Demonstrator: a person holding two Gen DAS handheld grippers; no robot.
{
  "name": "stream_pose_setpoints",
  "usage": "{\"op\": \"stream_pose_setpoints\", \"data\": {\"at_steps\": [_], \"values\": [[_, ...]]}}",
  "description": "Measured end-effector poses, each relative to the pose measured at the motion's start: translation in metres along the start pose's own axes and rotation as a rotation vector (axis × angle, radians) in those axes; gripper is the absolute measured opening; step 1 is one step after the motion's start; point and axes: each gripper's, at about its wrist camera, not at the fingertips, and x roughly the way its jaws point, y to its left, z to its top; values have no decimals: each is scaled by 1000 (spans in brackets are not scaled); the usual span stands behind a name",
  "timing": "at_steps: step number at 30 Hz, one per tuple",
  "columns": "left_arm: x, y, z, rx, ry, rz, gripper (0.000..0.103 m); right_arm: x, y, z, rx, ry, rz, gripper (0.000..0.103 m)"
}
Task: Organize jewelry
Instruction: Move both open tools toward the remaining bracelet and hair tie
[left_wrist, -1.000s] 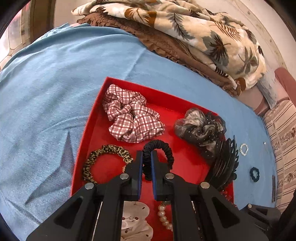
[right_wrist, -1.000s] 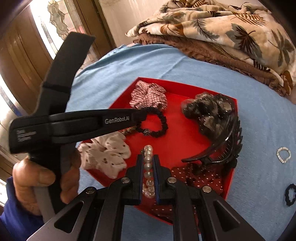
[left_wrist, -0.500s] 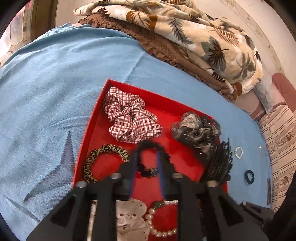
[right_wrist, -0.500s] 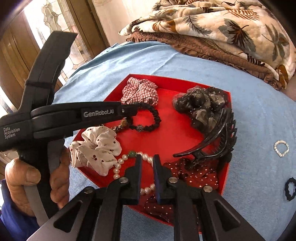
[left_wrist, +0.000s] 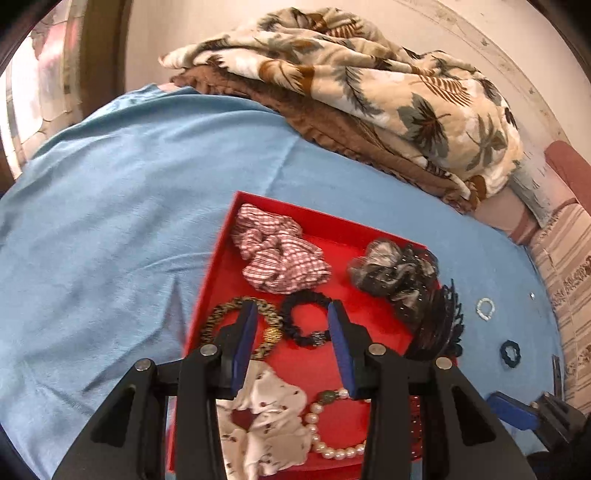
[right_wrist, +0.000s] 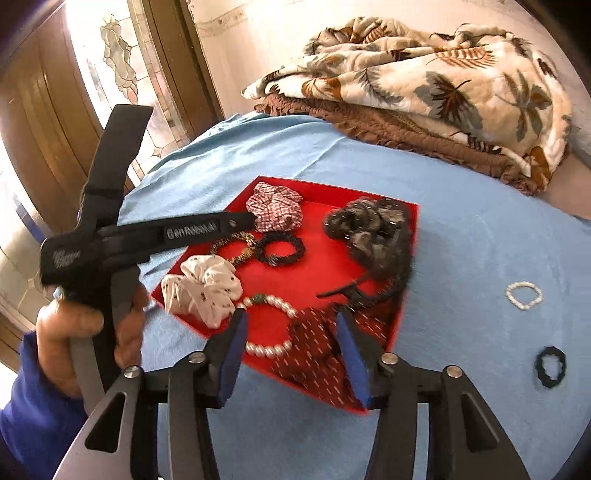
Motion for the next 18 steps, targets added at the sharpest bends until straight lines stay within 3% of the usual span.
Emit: {"op": "stream_pose_setpoints", "data": {"at_steps": [6, 11, 18], "values": [[-4, 1, -7, -1, -17, 34, 38, -28, -30, -27, 4, -15, -79, 57], [-10, -14, -17, 42, -48, 69, 38, -53, -73, -51, 81, -23, -144, 60], [-45, -38, -32, 82, -173, 94, 47, -88, -140, -87, 222, -34, -235, 62]]}}
